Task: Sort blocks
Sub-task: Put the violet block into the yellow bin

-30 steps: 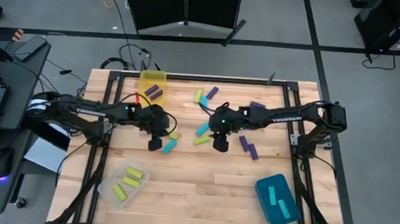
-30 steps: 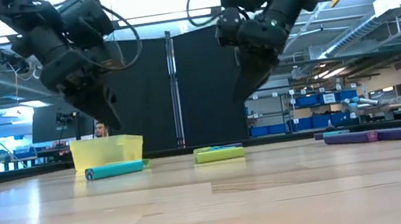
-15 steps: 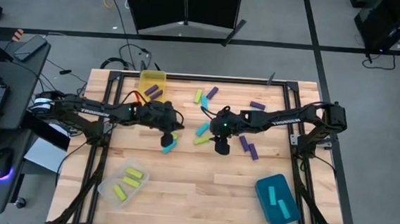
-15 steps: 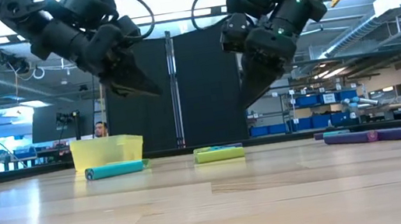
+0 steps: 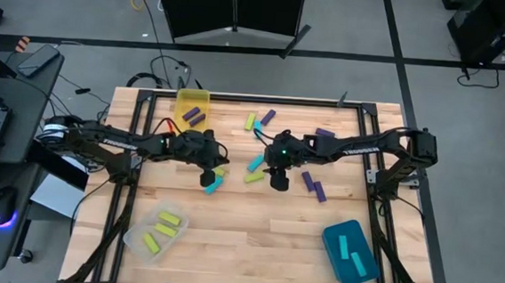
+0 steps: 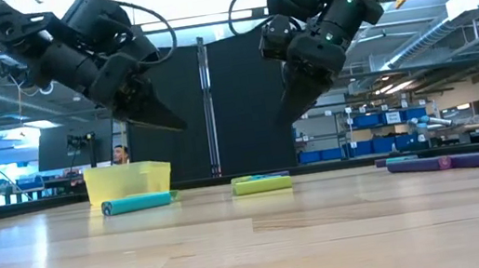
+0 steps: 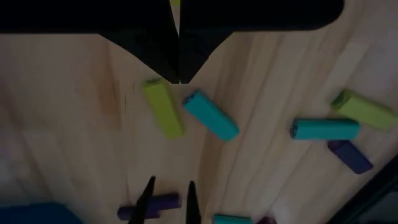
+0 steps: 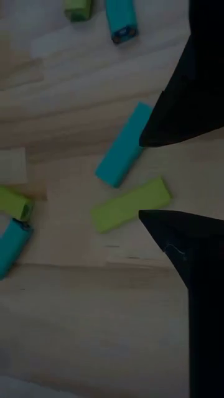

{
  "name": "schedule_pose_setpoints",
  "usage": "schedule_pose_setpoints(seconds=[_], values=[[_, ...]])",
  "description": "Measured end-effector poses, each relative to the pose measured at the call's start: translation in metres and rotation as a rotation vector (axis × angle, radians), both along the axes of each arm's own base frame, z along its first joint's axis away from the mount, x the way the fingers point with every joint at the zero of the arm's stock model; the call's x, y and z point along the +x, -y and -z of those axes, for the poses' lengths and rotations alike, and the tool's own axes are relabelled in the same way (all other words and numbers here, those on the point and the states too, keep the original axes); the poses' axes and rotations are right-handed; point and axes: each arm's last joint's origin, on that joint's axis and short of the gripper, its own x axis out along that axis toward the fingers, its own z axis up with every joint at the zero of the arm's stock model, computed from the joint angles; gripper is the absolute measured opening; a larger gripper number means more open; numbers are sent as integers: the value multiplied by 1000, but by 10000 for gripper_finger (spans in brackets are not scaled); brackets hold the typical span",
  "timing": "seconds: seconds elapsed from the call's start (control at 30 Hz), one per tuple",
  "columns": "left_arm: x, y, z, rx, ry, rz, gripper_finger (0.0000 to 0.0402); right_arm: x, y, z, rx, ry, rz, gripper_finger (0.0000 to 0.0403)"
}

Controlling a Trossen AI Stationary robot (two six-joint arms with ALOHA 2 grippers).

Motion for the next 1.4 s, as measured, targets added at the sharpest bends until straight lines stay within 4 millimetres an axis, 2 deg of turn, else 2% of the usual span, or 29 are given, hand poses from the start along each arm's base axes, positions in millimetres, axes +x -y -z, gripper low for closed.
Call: schedule_pose_setpoints(seconds=[0.2,0.3,0.5,0.7,0.9,1.17,1.4], values=[[-5,-8,5,3,9,-39,12,-10,5,-6,75,-201,84,189],[-7,-13,6,4,23,-60,12,-19,8,-2,124,-292,162,188],[-9,-16,6,-19,148,-107,12,-30,13,8,207,-361,330,190],[-10,-19,5,-17,169,-121,12,-37,10,8,269,-440,490,190],[-10,-20,5,7,160,-151,12,-46,2,10,257,-538,613,191],[-12,-30,8,57,136,-185,12,-52,-4,11,262,-601,654,201],[-9,-35,19,0,112,-160,11,-56,-2,11,295,-650,622,203]])
